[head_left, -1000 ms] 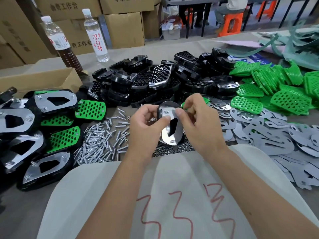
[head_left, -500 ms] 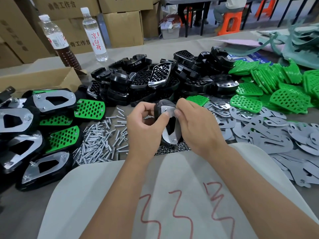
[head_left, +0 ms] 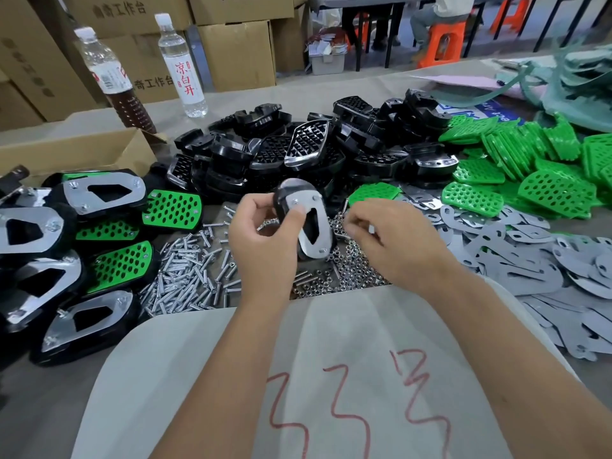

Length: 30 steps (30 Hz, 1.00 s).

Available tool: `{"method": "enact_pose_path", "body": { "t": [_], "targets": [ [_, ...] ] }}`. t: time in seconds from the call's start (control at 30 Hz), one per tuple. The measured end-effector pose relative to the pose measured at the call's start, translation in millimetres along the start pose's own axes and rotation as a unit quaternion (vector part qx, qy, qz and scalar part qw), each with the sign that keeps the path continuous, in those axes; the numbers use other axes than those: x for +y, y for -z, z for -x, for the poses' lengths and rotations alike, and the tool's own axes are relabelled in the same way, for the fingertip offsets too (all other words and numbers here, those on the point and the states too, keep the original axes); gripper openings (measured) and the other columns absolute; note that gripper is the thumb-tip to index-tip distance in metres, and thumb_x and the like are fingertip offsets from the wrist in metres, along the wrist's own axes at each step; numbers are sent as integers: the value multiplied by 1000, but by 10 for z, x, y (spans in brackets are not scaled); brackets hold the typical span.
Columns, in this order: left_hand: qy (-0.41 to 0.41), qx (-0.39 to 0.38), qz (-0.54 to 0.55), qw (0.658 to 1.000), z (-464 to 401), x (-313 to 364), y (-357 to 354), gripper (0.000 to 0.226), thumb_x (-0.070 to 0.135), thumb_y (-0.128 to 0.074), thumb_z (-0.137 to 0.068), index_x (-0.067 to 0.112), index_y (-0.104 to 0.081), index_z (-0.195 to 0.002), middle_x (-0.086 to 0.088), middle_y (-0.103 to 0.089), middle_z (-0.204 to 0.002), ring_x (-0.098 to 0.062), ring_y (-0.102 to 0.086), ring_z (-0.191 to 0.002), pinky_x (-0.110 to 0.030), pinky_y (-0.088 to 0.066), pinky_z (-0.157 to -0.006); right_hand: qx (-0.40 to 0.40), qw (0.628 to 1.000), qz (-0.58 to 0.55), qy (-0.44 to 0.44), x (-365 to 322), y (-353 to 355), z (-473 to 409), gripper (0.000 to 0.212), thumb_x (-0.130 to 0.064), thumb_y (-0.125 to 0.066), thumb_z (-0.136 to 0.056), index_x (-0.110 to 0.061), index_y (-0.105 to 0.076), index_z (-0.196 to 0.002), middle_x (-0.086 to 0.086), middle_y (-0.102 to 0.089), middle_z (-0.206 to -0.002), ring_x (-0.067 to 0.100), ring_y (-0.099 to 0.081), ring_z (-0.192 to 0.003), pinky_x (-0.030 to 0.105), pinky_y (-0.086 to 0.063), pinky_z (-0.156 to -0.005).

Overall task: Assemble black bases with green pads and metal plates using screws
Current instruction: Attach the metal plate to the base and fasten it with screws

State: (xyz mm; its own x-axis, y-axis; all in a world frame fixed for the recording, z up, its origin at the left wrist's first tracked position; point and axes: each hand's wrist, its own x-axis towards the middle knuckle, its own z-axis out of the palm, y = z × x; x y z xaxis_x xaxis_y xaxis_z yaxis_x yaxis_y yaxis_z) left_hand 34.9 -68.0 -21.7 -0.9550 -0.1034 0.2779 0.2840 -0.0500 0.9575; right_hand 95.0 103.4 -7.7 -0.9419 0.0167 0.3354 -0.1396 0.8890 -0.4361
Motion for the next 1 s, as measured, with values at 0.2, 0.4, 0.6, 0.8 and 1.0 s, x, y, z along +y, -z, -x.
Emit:
{"method": "enact_pose_path", "body": {
  "t": [0.2,0.4,0.6,0.8,1.0],
  "targets": [
    [75,38,63,994,-51,-57,17,16,21,-82,-77,24,-72,-88,0,-75,-83,-15,-69,-77,-34,-58,-71,-111,993,40,-29,59,78,9,14,-42,-74,-92,-32,-66,-86,-13,-60,-93,12,-55,-92,38,-48,-83],
    [110,6,43,993,-52,-53,-1,13,25,-76,-72,31,-76,-84,-3,-77,-92,-15,-72,-84,-35,-61,-74,34,994,-90,-45,74,-2,-3,14,-20,-68,-99,-19,-63,-86,-9,-63,-75,11,-58,-70,36,-46,-67],
    [92,-94,22,991,0,19,-19,13,25,-76,-77,22,-79,-90,-25,-72,-103,-33,-72,-90,-57,-58,-89,174,922,-342,-58,-17,-69,-6,18,2,-75,-90,-15,-76,-96,-5,-69,-78,19,-67,-62,34,-60,-56],
    [91,-195,21,976,39,36,-16,20,21,-74,-83,15,-80,-100,-13,-79,-96,-30,-76,-92,-48,-59,-89,201,922,-329,-27,-71,-108,-18,14,-9,-82,-85,-22,-81,-90,-9,-75,-83,18,-69,-80,42,-58,-68],
    [100,-233,42,966,34,36,7,23,17,-71,-84,9,-80,-104,-13,-80,-100,-29,-76,-97,-39,-61,-87,167,915,-367,-5,-86,-167,-33,14,-2,-82,-84,-14,-82,-91,8,-69,-87,24,-67,-77,33,-56,-71]
  ]
}}
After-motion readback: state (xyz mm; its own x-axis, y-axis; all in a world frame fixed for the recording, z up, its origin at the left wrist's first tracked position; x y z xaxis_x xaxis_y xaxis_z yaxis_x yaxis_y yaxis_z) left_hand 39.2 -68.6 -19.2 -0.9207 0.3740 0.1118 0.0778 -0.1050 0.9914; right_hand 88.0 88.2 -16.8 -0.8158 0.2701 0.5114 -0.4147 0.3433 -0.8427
